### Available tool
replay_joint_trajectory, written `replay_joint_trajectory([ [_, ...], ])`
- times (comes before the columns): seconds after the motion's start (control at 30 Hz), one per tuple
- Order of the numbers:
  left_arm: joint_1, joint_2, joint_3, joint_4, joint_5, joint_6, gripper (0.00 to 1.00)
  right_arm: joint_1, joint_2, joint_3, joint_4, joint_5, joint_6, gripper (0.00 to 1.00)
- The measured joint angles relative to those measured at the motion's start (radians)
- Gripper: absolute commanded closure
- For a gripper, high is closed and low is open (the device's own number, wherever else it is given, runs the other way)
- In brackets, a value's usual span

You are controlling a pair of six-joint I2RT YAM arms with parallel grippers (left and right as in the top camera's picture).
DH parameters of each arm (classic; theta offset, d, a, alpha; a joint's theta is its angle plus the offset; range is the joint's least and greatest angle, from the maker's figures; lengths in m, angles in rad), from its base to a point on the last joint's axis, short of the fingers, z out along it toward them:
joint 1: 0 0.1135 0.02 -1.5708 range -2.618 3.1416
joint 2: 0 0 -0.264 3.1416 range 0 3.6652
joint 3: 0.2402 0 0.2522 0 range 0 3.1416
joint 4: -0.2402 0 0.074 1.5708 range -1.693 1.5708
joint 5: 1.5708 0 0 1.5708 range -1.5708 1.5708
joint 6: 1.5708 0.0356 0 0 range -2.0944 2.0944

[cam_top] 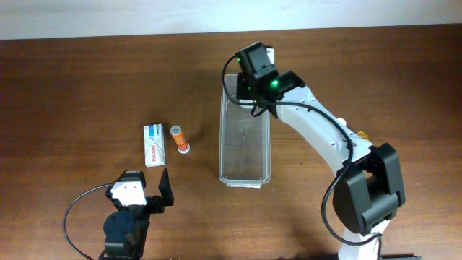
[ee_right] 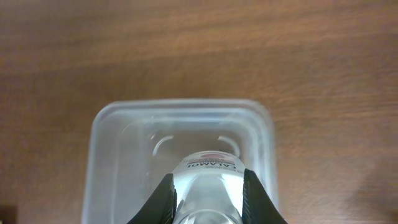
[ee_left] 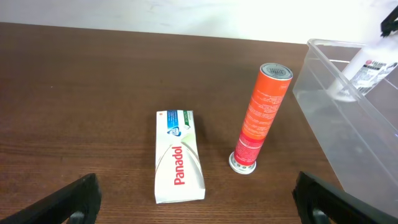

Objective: Pack container
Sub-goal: 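Lift the white bottle with the right gripper over the container, then release the white bottle into the container's far end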

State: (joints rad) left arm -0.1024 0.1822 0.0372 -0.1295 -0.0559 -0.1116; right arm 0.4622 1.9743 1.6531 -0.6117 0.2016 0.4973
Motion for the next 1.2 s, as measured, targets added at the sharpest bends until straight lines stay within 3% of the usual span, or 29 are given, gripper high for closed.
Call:
replay_joint_trajectory([
  [0.53,0.0,0.0,0.0,0.0,0.0,0.0,0.01,-0.015,0.054,0.0,0.092,0.0,0.0,0.87],
  [0.6,0.0,0.0,0.0,0.0,0.0,0.0,0.01,-0.016,0.059,0.0,0.098,0.0,0.0,0.72],
  [0.73,0.0,0.0,0.0,0.0,0.0,0.0,0.0,-0.016,0.06,0.0,0.105,0.0,0.001,0.58],
  [0.77,0.0,0.0,0.0,0.0,0.0,0.0,0.01,-0.015,0.06,0.0,0.111,0.0,0.003,0.49],
  [0.8,0.0,0.0,0.0,0.0,0.0,0.0,0.01,-0.015,0.06,0.0,0.118,0.0,0.002,0.34],
  [0.83,0.0,0.0,0.0,0.0,0.0,0.0,0.01,-0.016,0.06,0.0,0.121,0.0,-0.002,0.3],
  [1.03,0.0,0.0,0.0,0.0,0.0,0.0,0.01,-0.016,0.06,0.02,0.117,0.0,-0.024,0.24],
  [1.2,0.0,0.0,0.0,0.0,0.0,0.0,0.01,-0.016,0.032,0.073,-0.019,0.0,-0.036,0.23],
])
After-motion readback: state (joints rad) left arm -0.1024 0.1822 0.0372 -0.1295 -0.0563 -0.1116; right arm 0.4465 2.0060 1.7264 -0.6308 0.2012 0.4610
